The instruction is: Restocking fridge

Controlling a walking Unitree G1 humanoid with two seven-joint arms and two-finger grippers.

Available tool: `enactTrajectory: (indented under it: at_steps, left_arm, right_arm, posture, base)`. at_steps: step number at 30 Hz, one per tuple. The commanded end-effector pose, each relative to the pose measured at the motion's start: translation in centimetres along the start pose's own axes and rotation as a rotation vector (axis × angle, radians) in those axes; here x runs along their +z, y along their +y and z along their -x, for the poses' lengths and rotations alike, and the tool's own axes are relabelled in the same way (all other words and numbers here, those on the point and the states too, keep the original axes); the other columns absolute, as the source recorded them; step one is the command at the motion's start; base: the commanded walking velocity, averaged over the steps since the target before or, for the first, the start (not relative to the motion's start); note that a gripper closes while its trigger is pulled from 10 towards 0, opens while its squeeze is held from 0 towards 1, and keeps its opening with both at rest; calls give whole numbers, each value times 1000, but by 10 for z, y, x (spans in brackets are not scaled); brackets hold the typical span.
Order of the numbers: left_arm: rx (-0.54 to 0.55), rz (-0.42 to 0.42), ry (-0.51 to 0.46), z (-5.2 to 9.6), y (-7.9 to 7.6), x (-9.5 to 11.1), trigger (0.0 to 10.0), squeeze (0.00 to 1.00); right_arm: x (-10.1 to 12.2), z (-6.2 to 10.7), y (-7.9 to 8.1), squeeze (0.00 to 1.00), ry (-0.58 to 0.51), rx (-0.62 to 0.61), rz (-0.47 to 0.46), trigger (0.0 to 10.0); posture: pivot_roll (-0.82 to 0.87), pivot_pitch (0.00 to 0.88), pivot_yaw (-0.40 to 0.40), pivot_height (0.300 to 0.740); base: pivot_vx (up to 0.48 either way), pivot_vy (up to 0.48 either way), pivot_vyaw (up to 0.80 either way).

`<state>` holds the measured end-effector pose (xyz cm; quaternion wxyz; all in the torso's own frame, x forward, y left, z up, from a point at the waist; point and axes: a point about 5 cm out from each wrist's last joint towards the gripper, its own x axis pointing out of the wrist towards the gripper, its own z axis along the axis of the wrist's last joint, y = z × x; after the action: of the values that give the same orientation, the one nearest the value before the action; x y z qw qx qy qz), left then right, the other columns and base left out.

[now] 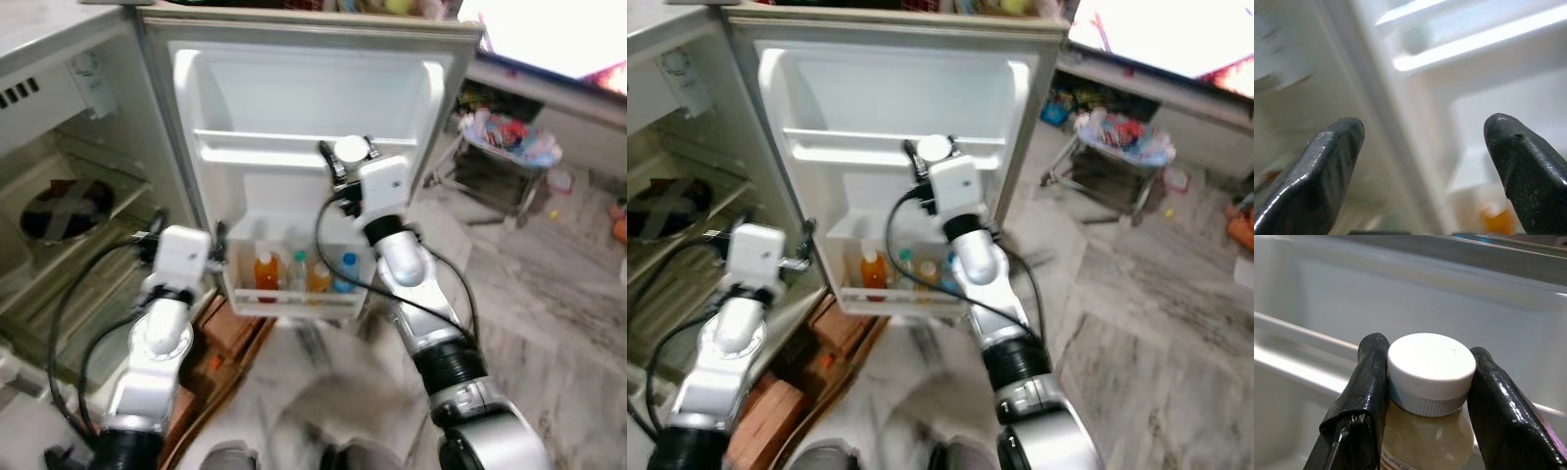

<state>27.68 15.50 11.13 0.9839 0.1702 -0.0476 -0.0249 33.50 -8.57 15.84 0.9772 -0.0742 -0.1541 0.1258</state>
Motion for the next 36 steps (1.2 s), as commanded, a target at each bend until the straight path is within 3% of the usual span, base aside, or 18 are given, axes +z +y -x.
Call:
enactTrajectory:
  at_steps: [1, 13, 29, 36]
  left_arm:
    - [7, -10, -9, 2, 5, 1, 10000, 0]
    - [-17, 0, -20, 3, 3, 2, 10000, 0]
    - [-21, 19, -15, 4, 2, 0, 10000, 0]
    - [-18, 25, -18, 3, 1, 1, 10000, 0]
  right_arm:
    - [15, -7, 0, 0, -68, -13, -5, 10000]
    - [61, -27, 10, 0, -266, 24, 70, 10000]
    - [69, -30, 0, 0, -301, -53, 151, 10000]
    - [69, -32, -8, 0, -294, -115, 194, 10000]
  posture:
    - [133, 4, -59, 740]
    - [133, 4, -62, 740]
    - [131, 8, -61, 740]
    - [133, 7, -62, 740]
  base:
    - [0, 0, 0]
    - [23, 0, 0]
    - [344, 0, 0]
    - [35, 0, 0]
